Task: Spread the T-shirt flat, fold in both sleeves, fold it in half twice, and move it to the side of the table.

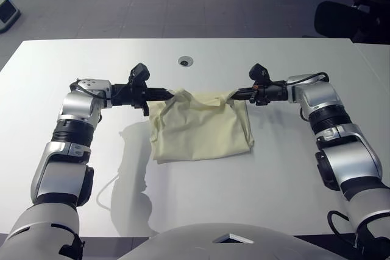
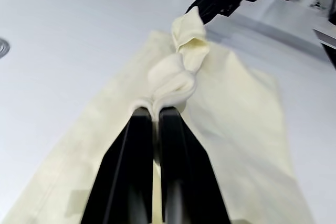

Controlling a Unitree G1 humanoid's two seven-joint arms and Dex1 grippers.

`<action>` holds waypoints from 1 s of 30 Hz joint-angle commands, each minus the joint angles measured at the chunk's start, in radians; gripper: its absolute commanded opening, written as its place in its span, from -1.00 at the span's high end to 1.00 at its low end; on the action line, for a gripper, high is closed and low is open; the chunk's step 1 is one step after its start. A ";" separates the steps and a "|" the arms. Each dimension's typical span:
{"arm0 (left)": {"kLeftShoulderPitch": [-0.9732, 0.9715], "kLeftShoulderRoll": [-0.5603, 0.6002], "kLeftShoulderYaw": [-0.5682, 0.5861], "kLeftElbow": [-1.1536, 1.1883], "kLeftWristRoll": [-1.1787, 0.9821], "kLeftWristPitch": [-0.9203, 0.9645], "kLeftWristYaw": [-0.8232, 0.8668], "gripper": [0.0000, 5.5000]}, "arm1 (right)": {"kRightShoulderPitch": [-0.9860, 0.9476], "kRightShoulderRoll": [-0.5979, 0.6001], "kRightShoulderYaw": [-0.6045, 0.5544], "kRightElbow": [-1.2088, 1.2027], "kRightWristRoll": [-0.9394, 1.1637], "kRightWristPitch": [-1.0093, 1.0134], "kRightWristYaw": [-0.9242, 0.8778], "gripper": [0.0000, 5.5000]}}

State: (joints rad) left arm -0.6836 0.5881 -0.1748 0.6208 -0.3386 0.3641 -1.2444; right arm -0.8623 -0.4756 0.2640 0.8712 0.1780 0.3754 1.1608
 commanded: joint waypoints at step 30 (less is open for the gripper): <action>-0.197 -0.160 0.236 0.372 0.146 -0.220 0.502 0.37 | -0.093 0.124 -0.317 0.238 -0.061 -0.207 -0.546 0.40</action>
State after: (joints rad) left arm -0.8583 0.4266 0.0341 0.9765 -0.1979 0.1628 -0.7904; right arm -0.9413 -0.3622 -0.0288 1.1075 0.1067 0.1807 0.6472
